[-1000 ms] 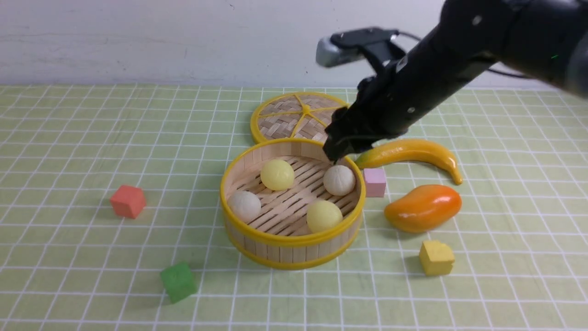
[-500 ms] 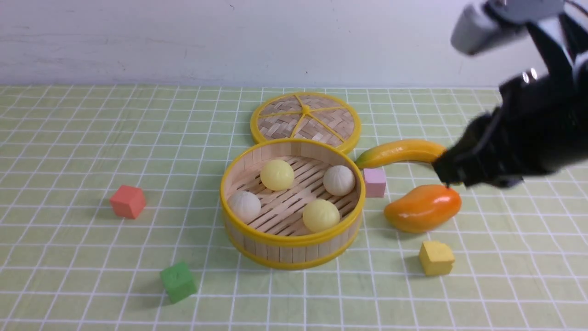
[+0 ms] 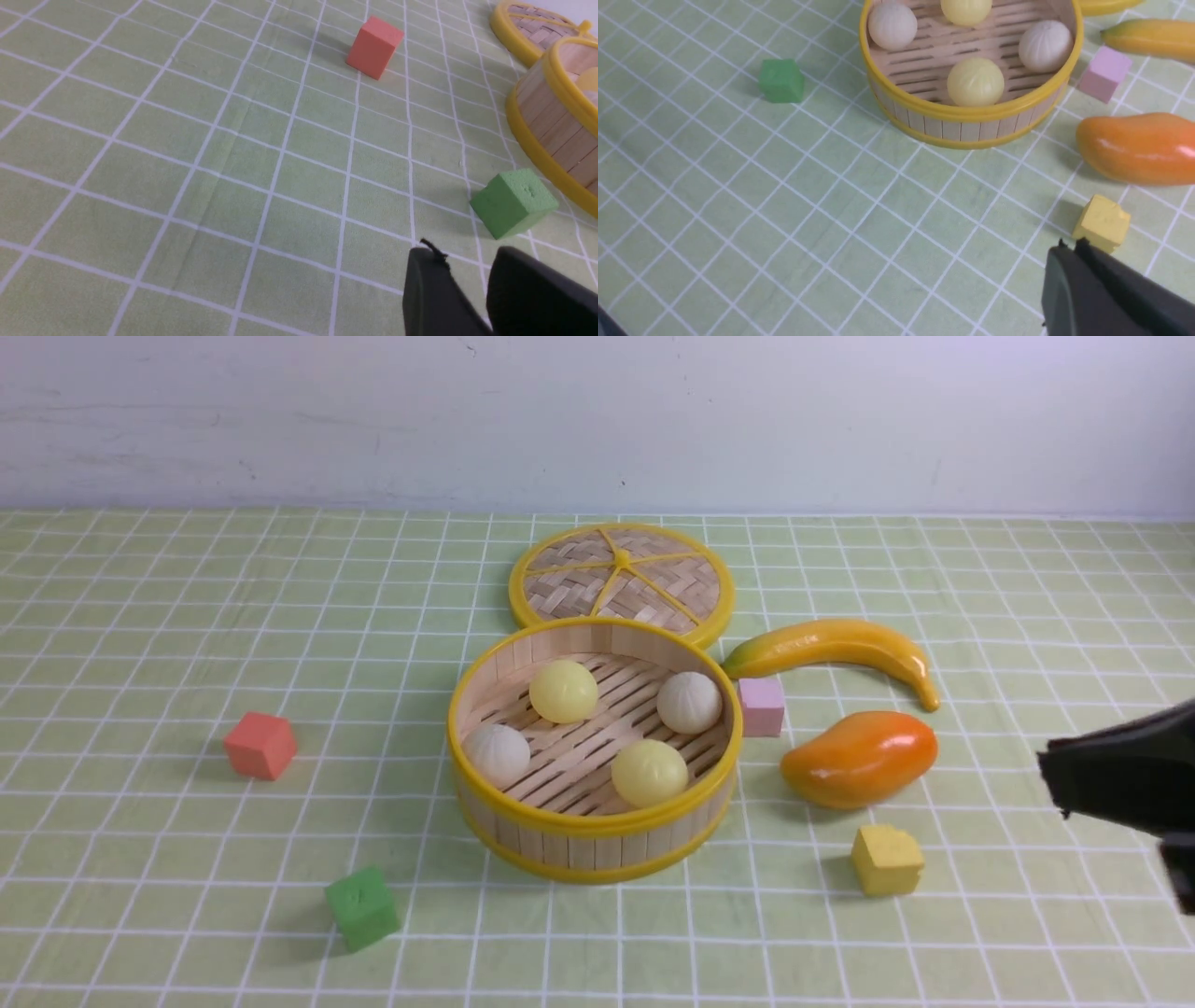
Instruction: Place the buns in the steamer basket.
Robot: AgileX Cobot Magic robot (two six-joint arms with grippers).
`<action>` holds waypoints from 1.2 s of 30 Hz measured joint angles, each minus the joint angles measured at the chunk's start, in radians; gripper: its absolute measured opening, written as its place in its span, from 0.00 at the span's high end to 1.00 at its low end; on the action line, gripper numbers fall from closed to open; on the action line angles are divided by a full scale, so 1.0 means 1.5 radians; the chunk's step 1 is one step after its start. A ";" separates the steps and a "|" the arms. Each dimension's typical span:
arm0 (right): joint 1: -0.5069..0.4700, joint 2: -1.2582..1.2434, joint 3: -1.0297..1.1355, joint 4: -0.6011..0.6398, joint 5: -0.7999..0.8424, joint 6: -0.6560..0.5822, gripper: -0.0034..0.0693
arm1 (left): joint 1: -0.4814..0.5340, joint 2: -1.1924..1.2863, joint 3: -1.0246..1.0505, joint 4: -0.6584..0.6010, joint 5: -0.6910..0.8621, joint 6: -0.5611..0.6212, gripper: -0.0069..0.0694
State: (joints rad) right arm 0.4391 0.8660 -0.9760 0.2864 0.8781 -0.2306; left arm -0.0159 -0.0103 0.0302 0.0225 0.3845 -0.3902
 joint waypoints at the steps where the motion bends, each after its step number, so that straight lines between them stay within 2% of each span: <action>1: 0.000 -0.024 0.000 0.001 0.011 0.000 0.98 | 0.000 0.000 0.000 0.000 0.000 0.000 0.66; 13: -0.002 -0.087 0.004 -0.022 0.039 -0.003 0.97 | 0.000 0.000 0.000 0.000 0.000 0.000 0.65; 17: -0.045 -0.137 0.005 -0.066 -0.007 -0.005 0.97 | 0.000 0.000 0.000 0.000 0.000 0.000 0.64; 20: -0.104 -0.209 0.027 -0.118 -0.070 -0.005 0.97 | 0.000 0.000 0.000 0.000 0.000 0.000 0.64; 25: -0.165 -0.350 0.159 -0.166 -0.146 0.021 0.96 | 0.000 0.000 0.000 0.000 0.000 0.000 0.63; 29: -0.195 -0.487 0.362 -0.177 -0.233 0.089 0.96 | 0.000 0.000 0.000 0.000 0.000 0.000 0.62; 36: -0.253 -0.583 0.614 -0.178 -0.287 0.130 0.95 | 0.000 0.000 0.000 0.000 0.000 0.000 0.62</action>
State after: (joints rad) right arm 0.0599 -0.0092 -0.0553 0.0195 0.4477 -0.0360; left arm -0.0159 -0.0103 0.0302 0.0225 0.3845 -0.3902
